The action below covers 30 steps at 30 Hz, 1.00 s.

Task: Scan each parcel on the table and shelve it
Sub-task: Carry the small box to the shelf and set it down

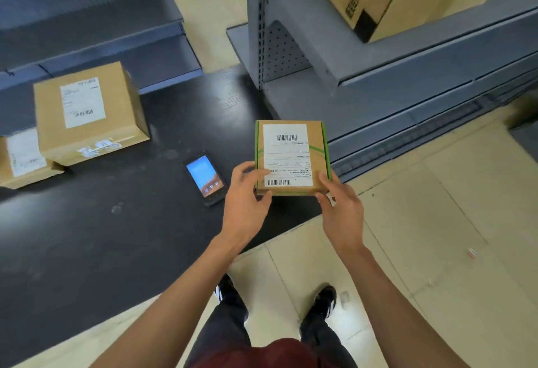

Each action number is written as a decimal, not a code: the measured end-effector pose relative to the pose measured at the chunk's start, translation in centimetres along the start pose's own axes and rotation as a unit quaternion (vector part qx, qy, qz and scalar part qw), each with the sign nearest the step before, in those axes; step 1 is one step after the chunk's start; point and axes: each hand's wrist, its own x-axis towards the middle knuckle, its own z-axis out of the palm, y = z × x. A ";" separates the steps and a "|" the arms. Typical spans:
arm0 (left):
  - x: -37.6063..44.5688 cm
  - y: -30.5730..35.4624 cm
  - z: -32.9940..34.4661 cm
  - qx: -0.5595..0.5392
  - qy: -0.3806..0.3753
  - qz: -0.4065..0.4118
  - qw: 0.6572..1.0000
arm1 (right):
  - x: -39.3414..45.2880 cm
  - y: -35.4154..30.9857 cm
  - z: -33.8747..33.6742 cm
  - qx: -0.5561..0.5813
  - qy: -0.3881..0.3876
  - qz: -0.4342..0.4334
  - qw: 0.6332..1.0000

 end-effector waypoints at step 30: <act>4.1 8.6 15.5 0.021 0.103 -0.084 0.991 | 11.7 14.1 -8.6 0.020 -0.103 -0.121 0.987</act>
